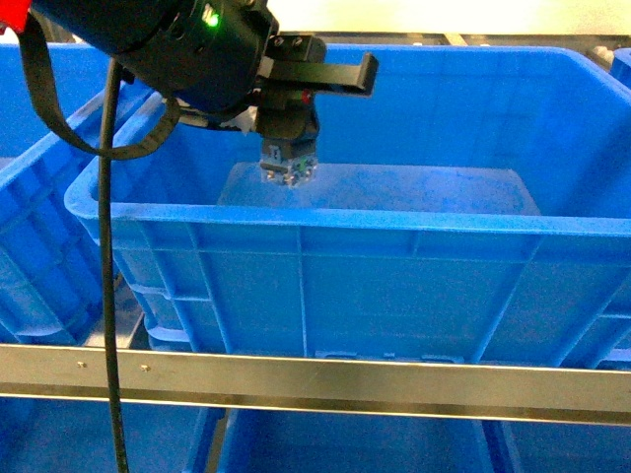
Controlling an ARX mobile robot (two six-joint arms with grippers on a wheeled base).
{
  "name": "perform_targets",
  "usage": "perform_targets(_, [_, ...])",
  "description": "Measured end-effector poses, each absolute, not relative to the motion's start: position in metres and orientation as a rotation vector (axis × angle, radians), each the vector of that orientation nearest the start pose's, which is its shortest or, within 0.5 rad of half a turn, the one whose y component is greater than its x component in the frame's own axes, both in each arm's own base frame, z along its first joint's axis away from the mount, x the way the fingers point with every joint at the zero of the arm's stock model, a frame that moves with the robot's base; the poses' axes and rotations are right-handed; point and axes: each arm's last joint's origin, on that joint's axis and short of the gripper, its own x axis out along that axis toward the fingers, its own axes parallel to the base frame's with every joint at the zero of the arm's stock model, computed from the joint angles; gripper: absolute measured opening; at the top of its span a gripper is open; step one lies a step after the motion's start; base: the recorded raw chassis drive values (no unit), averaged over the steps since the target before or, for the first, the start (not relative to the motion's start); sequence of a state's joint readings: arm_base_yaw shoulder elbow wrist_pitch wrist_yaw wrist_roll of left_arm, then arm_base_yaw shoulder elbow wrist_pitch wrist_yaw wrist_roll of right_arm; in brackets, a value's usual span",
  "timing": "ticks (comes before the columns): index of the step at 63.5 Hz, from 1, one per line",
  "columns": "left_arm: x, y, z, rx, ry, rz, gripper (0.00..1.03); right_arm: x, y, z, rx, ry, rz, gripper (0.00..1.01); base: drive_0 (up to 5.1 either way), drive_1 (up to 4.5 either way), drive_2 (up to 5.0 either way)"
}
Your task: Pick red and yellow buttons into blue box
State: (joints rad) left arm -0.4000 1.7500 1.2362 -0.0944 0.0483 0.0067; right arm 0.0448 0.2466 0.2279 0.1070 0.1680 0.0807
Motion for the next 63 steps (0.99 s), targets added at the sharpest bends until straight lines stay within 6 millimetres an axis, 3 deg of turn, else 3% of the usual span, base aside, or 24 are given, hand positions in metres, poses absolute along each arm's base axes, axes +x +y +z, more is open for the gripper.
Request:
perform_targets(9, [0.356, -0.161, 0.242, 0.120, 0.595, -0.454, 0.51, 0.106, 0.000, 0.232, 0.090, -0.092, -0.120, 0.98, 0.0, 0.00, 0.0])
perform_targets(22, [0.354, -0.150, 0.229, 0.111, 0.591, -0.401, 1.00, 0.106, 0.000, 0.232, 0.090, -0.093, -0.120, 0.98, 0.0, 0.00, 0.0])
perform_targets(33, [0.339, -0.137, 0.248, 0.092, 0.442, -0.357, 0.98, 0.106, 0.000, 0.232, 0.089, -0.092, -0.120, 0.98, 0.0, 0.00, 0.0])
perform_targets(39, [0.326, -0.121, 0.266, 0.060, 0.306, -0.325, 0.98, 0.106, 0.000, 0.232, 0.090, -0.093, -0.120, 0.98, 0.0, 0.00, 0.0])
perform_targets(44, [0.318, -0.110, 0.268, 0.055, 0.239, -0.279, 0.98, 0.106, 0.000, 0.232, 0.090, -0.093, -0.120, 0.98, 0.0, 0.00, 0.0])
perform_targets(47, [0.299, -0.086, 0.262, 0.093, 0.151, -0.164, 0.98, 0.106, 0.000, 0.232, 0.090, -0.093, -0.120, 0.98, 0.0, 0.00, 0.0])
perform_targets(50, [0.256, -0.063, 0.282, 0.111, -0.010, -0.088, 0.98, 0.106, 0.000, 0.232, 0.090, -0.093, -0.120, 0.98, 0.0, 0.00, 0.0])
perform_targets(52, [0.227, -0.051, 0.274, 0.117, -0.012, -0.011, 0.98, 0.106, 0.000, 0.232, 0.090, -0.093, -0.120, 0.98, 0.0, 0.00, 0.0])
perform_targets(56, [0.213, -0.049, 0.265, 0.131, 0.001, 0.027, 0.98, 0.106, 0.000, 0.232, 0.089, -0.093, -0.120, 0.98, 0.0, 0.00, 0.0])
perform_targets(63, [0.172, -0.048, 0.241, 0.166, 0.061, 0.094, 0.98, 0.106, 0.000, 0.232, 0.089, -0.092, -0.120, 0.98, 0.0, 0.00, 0.0])
